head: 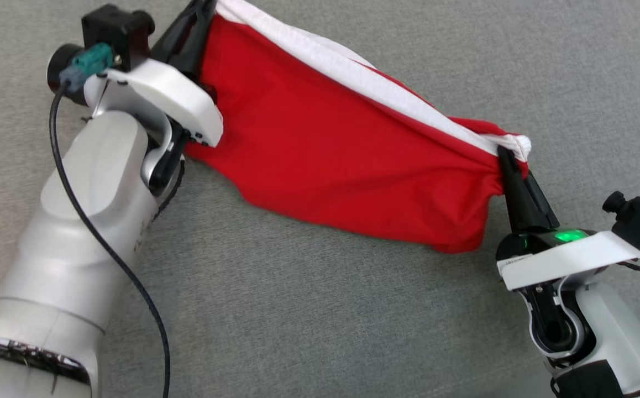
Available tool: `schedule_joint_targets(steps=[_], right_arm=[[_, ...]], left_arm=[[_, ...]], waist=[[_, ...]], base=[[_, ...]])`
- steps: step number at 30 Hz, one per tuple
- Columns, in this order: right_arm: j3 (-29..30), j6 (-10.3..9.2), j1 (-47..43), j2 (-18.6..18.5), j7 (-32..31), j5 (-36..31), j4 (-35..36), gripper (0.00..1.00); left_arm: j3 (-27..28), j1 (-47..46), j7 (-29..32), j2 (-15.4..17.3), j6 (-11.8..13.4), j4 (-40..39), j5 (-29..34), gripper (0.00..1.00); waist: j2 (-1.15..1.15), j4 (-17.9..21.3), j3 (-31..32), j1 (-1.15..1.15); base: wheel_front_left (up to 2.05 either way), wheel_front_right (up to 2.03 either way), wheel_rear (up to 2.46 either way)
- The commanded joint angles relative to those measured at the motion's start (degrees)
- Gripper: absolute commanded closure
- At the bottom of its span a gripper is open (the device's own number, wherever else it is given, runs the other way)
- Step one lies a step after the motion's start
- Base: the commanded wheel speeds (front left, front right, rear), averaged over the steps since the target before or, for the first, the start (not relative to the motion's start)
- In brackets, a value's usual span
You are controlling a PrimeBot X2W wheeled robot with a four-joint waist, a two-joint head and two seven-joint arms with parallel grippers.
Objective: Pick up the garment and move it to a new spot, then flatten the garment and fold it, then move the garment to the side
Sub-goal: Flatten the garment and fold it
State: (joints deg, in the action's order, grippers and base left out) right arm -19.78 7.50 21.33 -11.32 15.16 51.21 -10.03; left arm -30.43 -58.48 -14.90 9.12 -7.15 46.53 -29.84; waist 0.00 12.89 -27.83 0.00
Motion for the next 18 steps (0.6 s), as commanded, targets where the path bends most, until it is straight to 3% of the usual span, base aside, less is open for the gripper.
schedule_joint_targets(steps=[1,5,11,15,18], right_arm=[[0.3,0.0,0.8,0.1,0.0,-0.3,-0.5,1.0],[0.4,0.0,2.2,1.1,0.0,-1.0,-1.8,1.0],[-0.2,0.0,4.0,2.5,0.0,-2.0,-3.8,0.85],[-0.4,0.0,4.7,2.9,0.0,-2.9,-4.7,0.82],[-0.2,0.0,5.4,3.2,0.0,-3.5,-5.4,0.67]], left_arm=[[-0.1,-2.0,-0.3,0.5,-0.2,2.0,0.3,1.0],[-1.0,-5.7,-0.3,0.3,-0.2,7.3,0.3,1.0],[-3.1,-8.8,-0.3,-0.9,-0.2,13.7,-0.8,1.0],[-4.4,-9.2,-0.3,-1.2,-0.3,15.6,-2.2,1.0],[-5.4,-9.5,-0.3,-0.9,-0.3,16.3,-3.5,1.0]], waist=[[0.0,1.1,-1.1,0.0],[0.0,2.0,-2.0,0.0],[0.0,2.9,-2.4,0.0],[0.0,3.2,-2.4,0.0],[0.0,3.2,-2.5,0.0]], base=[[0.0,0.0,0.0],[0.0,0.0,0.0],[0.0,0.0,0.0],[0.0,0.0,0.0],[0.0,0.0,0.0]])
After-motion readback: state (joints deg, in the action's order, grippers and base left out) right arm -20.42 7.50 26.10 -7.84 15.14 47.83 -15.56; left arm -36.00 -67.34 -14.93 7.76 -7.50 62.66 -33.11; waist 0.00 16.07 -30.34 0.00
